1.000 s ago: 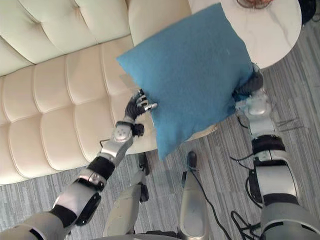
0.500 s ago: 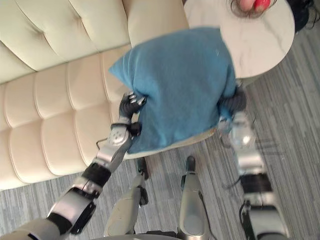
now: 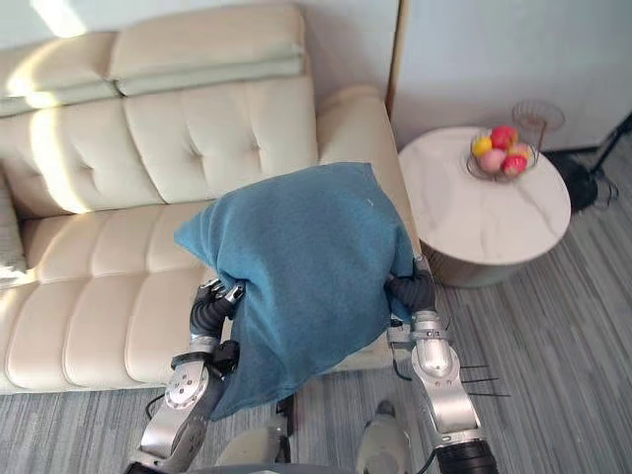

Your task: Pick up cushions and gather them together orderly.

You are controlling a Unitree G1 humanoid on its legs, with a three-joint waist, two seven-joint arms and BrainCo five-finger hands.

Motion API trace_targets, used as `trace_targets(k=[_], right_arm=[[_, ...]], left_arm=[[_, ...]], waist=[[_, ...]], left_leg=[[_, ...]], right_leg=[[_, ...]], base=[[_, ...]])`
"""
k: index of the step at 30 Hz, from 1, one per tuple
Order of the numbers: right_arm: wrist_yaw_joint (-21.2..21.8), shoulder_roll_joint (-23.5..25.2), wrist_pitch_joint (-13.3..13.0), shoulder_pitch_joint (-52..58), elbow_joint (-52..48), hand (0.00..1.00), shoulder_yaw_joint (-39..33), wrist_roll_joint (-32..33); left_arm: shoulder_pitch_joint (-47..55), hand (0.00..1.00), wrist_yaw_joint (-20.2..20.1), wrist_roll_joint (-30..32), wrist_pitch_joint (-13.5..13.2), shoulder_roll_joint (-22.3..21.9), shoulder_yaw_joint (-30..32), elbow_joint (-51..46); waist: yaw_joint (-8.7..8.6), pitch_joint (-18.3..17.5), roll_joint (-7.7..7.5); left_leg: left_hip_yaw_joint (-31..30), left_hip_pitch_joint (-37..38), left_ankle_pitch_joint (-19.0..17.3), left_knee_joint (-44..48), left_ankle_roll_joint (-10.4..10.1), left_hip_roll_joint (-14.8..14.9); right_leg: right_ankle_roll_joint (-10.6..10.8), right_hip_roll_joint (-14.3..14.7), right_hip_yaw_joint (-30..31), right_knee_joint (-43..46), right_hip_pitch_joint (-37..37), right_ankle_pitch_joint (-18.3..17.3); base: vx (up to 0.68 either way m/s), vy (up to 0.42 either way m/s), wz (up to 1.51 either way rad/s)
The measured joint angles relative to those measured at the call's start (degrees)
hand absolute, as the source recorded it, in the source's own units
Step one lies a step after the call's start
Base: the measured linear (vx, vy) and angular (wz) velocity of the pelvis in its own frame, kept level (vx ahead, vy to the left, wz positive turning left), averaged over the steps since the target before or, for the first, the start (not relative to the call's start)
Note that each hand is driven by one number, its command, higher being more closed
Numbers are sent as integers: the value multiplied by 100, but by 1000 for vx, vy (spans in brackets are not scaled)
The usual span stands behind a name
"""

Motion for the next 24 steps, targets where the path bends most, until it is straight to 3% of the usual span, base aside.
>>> trace_targets(k=[2,4,6,8,10,12,13,15,16,17,18,20,22,23,24], right_arm=[[-16,-6,-53,-9,0,100,-3,0],[-60,-22,-52,-153,12,100,-9,-18],[-103,-48,-51,-350,12,100,-9,-39],[-150,-57,-52,-556,12,100,-11,-73],[-170,-62,-71,-658,13,100,-73,-67],[-187,-64,-70,-654,17,100,-106,-68],[-233,46,-65,-608,64,100,-128,-70],[-242,95,-63,-429,69,100,-127,-86],[-238,111,-60,-401,77,100,-125,-99],[-235,237,-45,-384,189,100,-115,-227],[-234,263,-45,-391,267,100,-103,-275],[-218,397,-44,-390,494,100,-92,-331],[-132,445,-46,-384,708,100,-93,-325],[-122,441,-47,-382,732,100,-93,-319],[-118,371,-56,-382,743,100,-98,-306]], left_arm=[[-7,100,1,0,-20,-88,16,-39],[-64,100,3,-2,-32,-183,70,-40],[-65,100,3,-11,-34,-291,134,-27],[-130,100,2,-11,-82,-302,161,-26],[-222,100,1,-6,-216,-359,163,-27],[-220,100,0,-6,-225,-424,157,-18],[-322,100,-5,-9,-219,-385,146,125],[-321,100,-16,-12,-193,-227,146,228],[-323,100,-17,-11,-187,-195,151,261],[-328,100,-17,-10,-136,-143,185,462],[-315,100,-17,-9,-106,-133,206,526],[-241,100,-17,13,-21,-37,236,553],[-134,100,-21,70,-14,-4,238,554],[-126,100,-39,78,-16,-5,238,554],[-135,100,-106,114,-30,-8,238,551]], waist=[[-31,-62,38],[-8,-76,-66],[1,-58,-107],[-55,-60,-103],[-124,-71,-76],[-160,-126,8],[-228,-143,-62],[-179,-143,-136],[-126,-130,-157],[-12,-110,-178],[28,-102,-173],[23,-75,-173],[-49,-50,-158],[-61,-53,-166],[-103,-89,-232]], left_leg=[[135,-294,-128,229,169,38],[1330,-463,-642,629,511,271],[1832,-631,-701,1305,593,469],[1909,-688,-699,1843,582,799],[1668,-715,-757,1958,184,1245],[1343,-644,-729,1891,134,1387],[1301,-728,-818,2192,-560,1226],[1159,-1235,-1717,3437,-347,1074],[1193,-1285,-2004,3728,-266,1073],[1417,-1204,-2366,4061,-113,1041],[1538,-1098,-2422,4056,-74,1032],[1758,-761,-2451,3845,131,977],[1982,-205,-2287,3204,282,794],[2038,-98,-2216,3051,291,742],[2059,-18,-2147,2883,290,608]], right_leg=[[-53,-102,-382,177,-9,-58],[-96,-457,-546,212,-23,-31],[-94,-752,-688,299,9,-38],[-16,-1040,-683,410,-18,-25],[306,-1367,-588,530,-126,0],[587,-1480,-490,473,-135,79],[801,-1618,-361,206,10,187],[443,-1517,-130,-719,420,547],[415,-1556,-28,-725,496,778],[-20,-1744,296,-219,129,1247],[-283,-1785,406,66,-64,1409],[-197,-1570,611,1119,-533,1051],[72,-670,625,1467,-697,200],[53,-419,595,1323,-703,65],[-67,64,596,781,-692,31]], base=[[-51,-32,100],[-28,43,88],[-63,127,54],[-64,147,37],[-115,378,28],[-19,502,19],[16,574,29],[26,425,11],[84,538,-36],[82,548,-47],[124,614,-55],[122,341,-30],[148,196,-15],[203,114,-2],[187,63,25]])
